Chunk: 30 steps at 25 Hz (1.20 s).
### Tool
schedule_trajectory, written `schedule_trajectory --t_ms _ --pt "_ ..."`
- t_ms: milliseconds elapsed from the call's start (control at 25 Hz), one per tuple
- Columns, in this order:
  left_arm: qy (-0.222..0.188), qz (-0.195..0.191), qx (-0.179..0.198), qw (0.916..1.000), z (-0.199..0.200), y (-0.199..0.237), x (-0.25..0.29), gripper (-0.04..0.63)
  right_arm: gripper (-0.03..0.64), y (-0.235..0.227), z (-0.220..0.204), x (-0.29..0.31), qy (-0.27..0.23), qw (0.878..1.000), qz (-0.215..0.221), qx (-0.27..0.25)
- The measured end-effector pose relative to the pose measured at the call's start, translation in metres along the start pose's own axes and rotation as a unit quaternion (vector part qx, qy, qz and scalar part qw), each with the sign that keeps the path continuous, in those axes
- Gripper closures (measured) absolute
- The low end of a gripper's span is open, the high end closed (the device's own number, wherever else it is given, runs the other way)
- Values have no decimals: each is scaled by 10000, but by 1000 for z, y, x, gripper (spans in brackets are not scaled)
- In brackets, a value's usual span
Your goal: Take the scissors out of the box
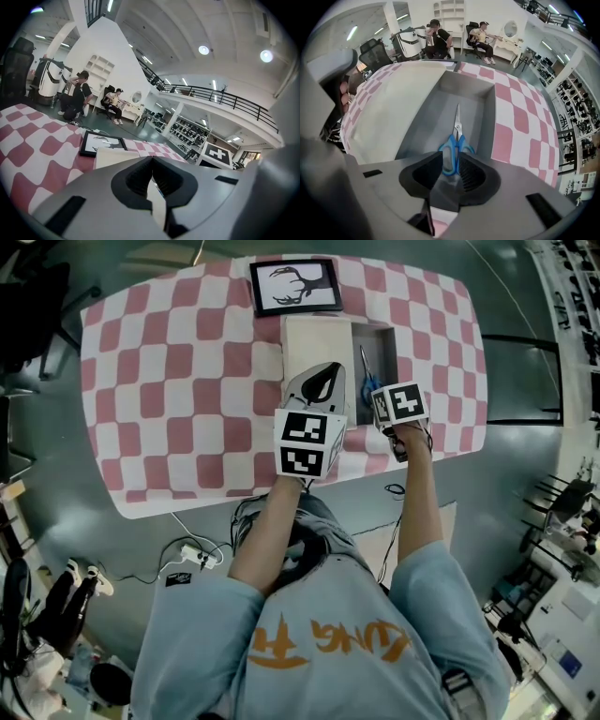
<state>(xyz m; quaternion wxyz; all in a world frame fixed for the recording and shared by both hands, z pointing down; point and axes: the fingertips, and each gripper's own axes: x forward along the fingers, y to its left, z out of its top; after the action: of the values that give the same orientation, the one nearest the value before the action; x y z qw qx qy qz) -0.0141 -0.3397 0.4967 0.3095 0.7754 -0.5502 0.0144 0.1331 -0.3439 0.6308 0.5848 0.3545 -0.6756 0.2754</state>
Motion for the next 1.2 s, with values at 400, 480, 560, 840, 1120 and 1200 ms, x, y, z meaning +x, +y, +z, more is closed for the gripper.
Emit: schedule_trajectory --t_ms 400,480,560,840,1120,1200 --pt "102 -196 -66 9997 0 9 7 575 511 -4 0 15 455 9989 -137 -1" --pt "107 -213 -87 9997 0 12 8 575 511 -5 1 17 511 9985 -189 -10" --pt "106 -225 -112 9996 1 15 9 575 511 -7 0 19 587 9979 -258 -20" --pt "112 -263 -173 9994 2 23 12 575 525 -8 4 29 837 9956 -411 -98" --pt "43 -210 -224 9995 8 31 12 575 525 -6 5 32 1055 9937 -354 -130" --pt "41 -198 -247 9995 9 34 12 575 525 -6 5 33 1091 9934 -323 -106"
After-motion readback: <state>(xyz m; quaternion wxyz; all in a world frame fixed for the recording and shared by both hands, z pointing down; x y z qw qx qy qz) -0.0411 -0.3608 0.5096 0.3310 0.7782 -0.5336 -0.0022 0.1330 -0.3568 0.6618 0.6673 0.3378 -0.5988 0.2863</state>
